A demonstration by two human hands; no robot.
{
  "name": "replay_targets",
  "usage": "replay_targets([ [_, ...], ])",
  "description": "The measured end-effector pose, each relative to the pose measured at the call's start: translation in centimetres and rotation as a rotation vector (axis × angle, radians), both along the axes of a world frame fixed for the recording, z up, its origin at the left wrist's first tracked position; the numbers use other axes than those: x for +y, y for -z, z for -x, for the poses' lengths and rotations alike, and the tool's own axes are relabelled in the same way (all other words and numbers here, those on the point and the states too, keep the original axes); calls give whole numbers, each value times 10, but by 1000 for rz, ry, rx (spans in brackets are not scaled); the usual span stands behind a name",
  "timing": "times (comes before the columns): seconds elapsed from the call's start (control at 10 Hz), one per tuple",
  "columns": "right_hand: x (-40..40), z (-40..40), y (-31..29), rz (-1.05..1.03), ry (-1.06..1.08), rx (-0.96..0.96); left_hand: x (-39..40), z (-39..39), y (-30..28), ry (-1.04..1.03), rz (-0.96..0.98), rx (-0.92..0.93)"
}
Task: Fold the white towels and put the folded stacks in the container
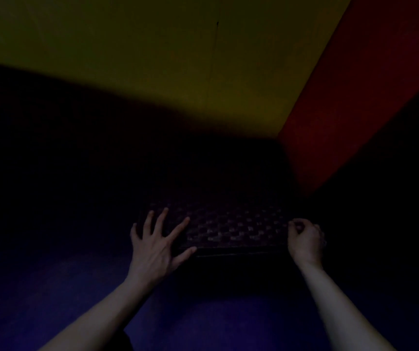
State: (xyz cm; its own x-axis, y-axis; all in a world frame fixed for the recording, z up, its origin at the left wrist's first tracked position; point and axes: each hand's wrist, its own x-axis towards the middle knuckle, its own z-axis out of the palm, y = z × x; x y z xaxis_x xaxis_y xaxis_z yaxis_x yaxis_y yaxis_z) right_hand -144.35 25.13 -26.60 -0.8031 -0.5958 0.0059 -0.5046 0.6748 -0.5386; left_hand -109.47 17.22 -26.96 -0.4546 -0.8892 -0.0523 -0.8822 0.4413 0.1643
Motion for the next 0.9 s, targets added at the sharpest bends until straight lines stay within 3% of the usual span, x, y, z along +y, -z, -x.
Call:
replay_targets([
  [0.1, -3, 3, -4, -93, -1, -13, -1, 2, 0, 13, 2, 36],
  [0.3, 20, 2, -6, 49, 46, 121, 10, 5, 2, 72, 14, 31],
  [0.5, 23, -5, -1, 176, 63, 72, 14, 3, 8, 97, 46, 24],
  [0.8, 18, -2, -6, 125, 63, 62, 22, 6, 7, 97, 58, 6],
  [0.9, 14, -11, -12, 95, -3, 168, 17, 8, 3, 112, 50, 10],
])
